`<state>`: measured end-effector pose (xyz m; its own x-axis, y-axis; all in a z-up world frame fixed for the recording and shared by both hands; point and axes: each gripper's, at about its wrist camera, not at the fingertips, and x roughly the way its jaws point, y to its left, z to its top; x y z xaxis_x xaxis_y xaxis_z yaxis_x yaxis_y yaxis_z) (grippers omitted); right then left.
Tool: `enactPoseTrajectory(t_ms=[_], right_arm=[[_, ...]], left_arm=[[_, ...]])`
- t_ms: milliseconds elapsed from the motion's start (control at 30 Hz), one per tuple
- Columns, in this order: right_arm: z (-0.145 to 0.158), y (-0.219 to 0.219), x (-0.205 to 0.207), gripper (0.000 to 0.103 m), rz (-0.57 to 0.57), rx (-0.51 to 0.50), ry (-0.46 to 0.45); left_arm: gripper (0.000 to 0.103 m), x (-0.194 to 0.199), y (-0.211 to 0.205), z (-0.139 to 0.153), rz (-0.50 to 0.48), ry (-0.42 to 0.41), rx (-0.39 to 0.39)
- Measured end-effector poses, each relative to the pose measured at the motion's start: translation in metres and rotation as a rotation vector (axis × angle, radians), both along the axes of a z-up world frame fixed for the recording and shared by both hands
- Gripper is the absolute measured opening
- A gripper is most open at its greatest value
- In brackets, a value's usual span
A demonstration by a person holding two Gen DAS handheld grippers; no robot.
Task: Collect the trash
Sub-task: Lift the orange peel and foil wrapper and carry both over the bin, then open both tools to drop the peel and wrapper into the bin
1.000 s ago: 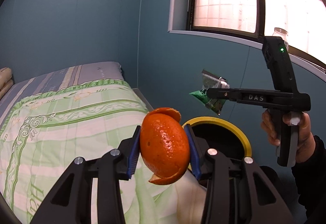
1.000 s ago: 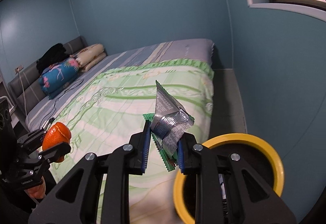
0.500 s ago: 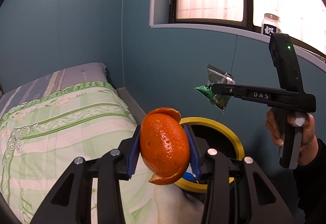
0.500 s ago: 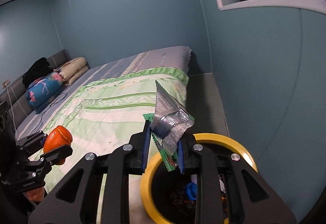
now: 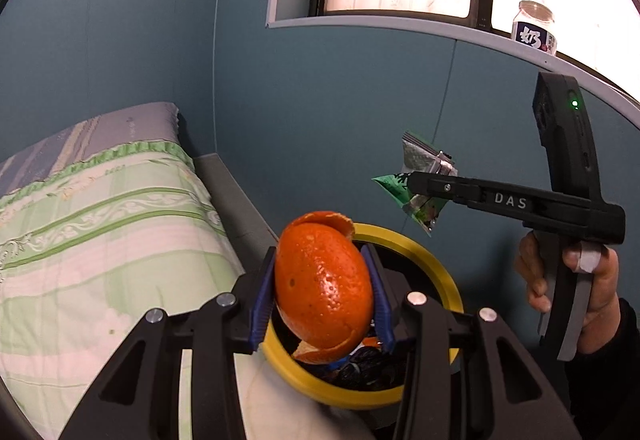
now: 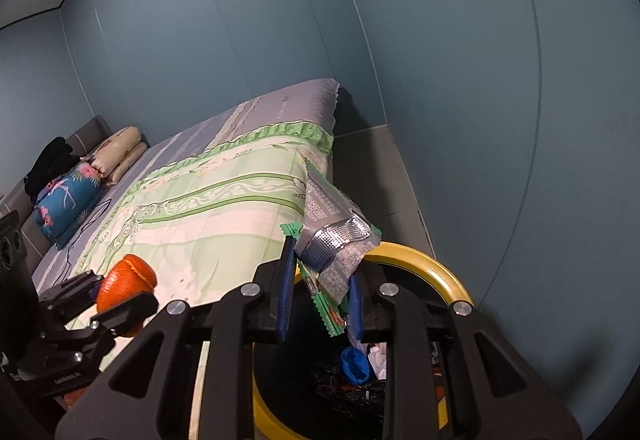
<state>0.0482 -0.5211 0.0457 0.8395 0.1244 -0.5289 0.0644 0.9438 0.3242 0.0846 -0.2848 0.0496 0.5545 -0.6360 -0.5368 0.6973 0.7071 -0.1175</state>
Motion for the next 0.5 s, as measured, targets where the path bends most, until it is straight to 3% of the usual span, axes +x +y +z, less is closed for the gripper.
enactPoseTrajectory(t_ms=[500], right_arm=[[-0.038, -0.007, 0.022, 0.022, -0.034, 0.047, 0.112]], left_arm=[[0.039, 0.025, -0.043, -0.053, -0.043, 0.119, 0.026]])
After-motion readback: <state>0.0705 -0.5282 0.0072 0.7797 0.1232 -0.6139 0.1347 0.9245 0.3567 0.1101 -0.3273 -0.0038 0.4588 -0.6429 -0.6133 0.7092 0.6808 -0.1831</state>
